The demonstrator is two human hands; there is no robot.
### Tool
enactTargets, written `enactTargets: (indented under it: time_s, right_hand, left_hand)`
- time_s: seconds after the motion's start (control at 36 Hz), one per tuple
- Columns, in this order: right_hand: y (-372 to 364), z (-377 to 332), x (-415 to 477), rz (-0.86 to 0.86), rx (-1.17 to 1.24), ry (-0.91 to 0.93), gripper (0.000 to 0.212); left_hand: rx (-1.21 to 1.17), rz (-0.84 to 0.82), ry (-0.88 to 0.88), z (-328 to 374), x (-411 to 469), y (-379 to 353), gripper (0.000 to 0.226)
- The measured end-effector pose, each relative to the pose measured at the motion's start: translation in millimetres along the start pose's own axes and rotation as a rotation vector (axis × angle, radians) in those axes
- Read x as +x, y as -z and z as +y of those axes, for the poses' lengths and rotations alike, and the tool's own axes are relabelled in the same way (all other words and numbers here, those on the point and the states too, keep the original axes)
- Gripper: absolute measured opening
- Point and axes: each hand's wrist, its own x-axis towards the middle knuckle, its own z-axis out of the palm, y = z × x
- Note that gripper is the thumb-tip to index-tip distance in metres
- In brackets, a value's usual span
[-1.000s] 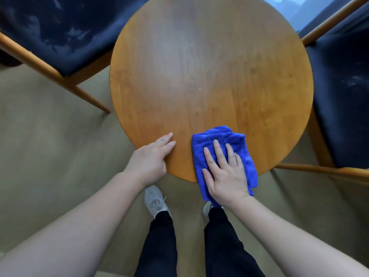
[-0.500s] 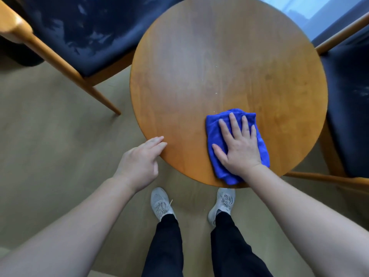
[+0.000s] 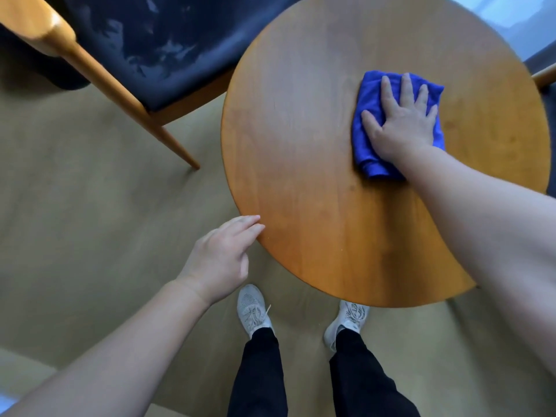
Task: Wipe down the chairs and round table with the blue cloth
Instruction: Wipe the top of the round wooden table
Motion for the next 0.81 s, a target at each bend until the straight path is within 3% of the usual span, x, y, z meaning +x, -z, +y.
enactTargets:
  time_s: [0.33, 0.5, 0.81]
  right_hand:
    - [4.1, -10.3, 6.3, 0.004, -0.035, 0.086, 0.071]
    - [-5.8, -20.2, -26.5, -0.009, -0.048, 0.236, 0.071]
    - [-30.5, -36.8, -120.8, -0.075, -0.056, 0.318, 0.074]
  left_hand:
    - [-0.001, 0.006, 0.037, -9.9, -3.0, -1.2, 0.055]
    - [-0.012, -0.009, 0.047, -13.2, -11.3, -0.4, 0.059]
    - [-0.018, 0.018, 0.072, -13.8, -27.0, -4.2, 0.059]
